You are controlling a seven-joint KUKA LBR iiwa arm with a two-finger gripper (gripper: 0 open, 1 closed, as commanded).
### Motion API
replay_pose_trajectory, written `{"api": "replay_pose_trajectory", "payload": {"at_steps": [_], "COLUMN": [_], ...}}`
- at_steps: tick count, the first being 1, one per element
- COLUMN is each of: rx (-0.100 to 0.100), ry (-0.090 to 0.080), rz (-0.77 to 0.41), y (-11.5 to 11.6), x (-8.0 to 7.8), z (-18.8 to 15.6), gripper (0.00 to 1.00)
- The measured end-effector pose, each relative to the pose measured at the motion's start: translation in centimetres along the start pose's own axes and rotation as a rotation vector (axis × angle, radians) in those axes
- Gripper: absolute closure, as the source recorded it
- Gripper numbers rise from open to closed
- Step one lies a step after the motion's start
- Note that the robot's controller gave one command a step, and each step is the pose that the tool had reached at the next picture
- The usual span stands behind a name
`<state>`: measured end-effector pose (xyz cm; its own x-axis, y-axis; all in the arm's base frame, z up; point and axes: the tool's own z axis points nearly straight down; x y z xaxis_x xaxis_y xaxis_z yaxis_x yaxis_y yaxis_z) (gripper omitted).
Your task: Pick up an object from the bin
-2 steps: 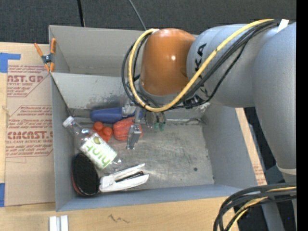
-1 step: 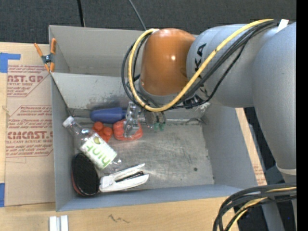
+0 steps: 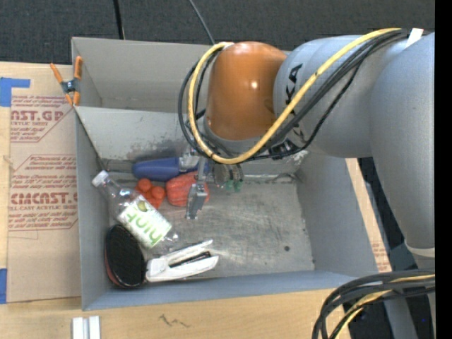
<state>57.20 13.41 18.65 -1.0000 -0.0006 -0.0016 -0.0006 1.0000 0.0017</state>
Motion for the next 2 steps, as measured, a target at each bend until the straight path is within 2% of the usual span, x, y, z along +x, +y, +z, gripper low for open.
{"api": "replay_pose_trajectory", "payload": {"at_steps": [1, 2], "rx": [0.0, 0.001], "ry": [0.0, 0.003], "rz": [0.0, -0.079], "y": [0.0, 0.9], "x": [0.0, 6.0], "z": [0.0, 5.8], "gripper": [0.0, 1.0]}}
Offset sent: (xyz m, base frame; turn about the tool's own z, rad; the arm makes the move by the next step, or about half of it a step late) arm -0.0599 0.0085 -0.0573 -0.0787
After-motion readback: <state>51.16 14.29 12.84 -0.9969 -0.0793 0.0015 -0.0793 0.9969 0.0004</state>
